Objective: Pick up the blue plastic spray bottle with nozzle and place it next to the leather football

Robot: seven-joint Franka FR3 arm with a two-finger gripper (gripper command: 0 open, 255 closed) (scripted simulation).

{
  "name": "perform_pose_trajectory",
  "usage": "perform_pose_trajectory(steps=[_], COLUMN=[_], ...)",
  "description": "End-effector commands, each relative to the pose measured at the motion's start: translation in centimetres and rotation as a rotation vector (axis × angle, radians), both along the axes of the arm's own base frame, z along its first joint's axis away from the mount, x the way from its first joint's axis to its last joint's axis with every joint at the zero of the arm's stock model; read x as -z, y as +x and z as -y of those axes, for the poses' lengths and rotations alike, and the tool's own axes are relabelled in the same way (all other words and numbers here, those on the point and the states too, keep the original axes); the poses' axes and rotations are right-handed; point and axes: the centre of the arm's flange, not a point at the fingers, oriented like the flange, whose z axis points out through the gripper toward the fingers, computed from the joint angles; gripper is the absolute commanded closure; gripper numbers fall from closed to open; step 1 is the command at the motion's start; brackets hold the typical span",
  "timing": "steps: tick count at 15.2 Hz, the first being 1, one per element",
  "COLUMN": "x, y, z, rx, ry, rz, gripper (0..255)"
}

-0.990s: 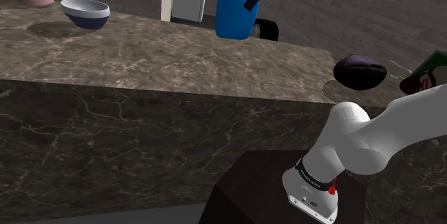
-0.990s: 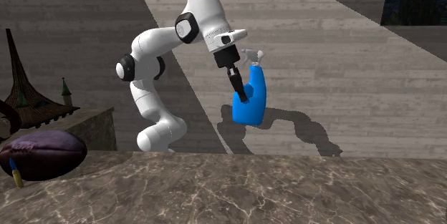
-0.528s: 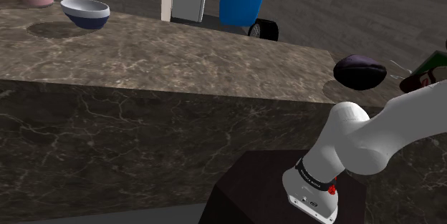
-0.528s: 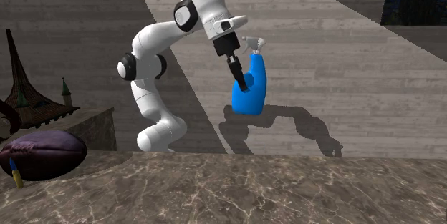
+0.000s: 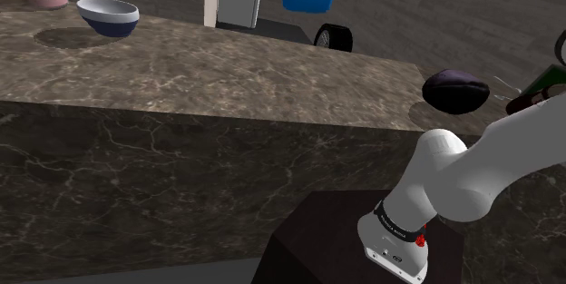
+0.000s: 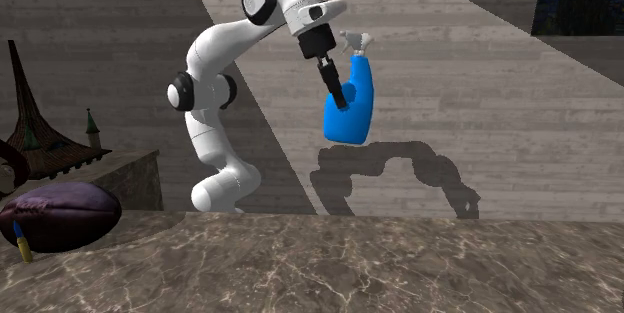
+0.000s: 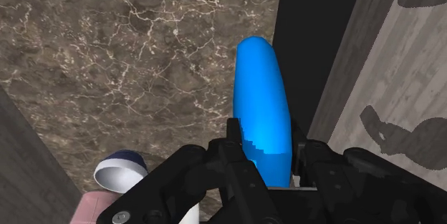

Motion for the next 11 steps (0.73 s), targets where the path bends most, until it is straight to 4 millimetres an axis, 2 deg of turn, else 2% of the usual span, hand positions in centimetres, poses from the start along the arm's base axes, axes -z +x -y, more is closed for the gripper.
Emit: perform_pose_trajectory(steps=[1, 11], x=[-1.1, -6.4], y=[-0.2, -0.2], z=[0.1, 0.1], rx=[0.000, 0.000], ry=[0.000, 0.000], rz=[0.000, 0.000], gripper=[255, 255])
